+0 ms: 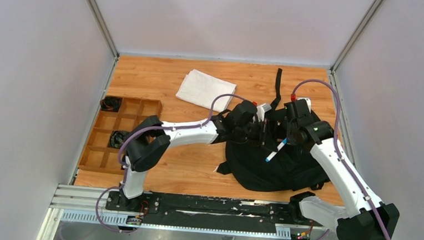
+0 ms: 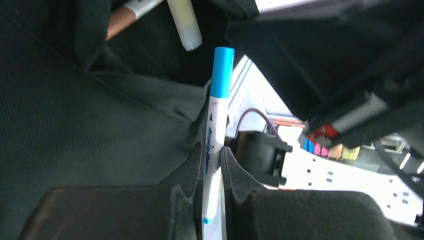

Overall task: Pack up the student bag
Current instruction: Place the stationery in the student bag.

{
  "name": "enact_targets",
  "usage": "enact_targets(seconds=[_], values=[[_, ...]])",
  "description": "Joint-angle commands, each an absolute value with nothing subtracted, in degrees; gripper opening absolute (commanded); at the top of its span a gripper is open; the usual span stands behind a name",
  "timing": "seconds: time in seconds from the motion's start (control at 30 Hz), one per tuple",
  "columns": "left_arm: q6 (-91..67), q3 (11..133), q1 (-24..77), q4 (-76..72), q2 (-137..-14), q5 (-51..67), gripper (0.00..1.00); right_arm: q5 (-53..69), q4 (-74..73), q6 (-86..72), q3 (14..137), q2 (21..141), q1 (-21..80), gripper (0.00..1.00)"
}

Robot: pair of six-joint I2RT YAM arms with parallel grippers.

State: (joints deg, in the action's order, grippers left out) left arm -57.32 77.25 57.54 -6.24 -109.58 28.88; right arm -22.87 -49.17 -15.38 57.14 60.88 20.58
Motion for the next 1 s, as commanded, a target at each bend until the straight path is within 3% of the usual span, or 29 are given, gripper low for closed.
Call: enact_targets(seconds=[0.0,0.97], values=[[-61.6,81.7,57.7,-9.1,-113.7,26.9,0.00,-22.6,-50.7,-15.6,58.1,59.4,19.9,0.00],[-66.2,98.3,59.3,-11.0,-129.8,18.9,0.00,-21.3,-51.3,-15.5,57.8,59.5,19.9,0.00]])
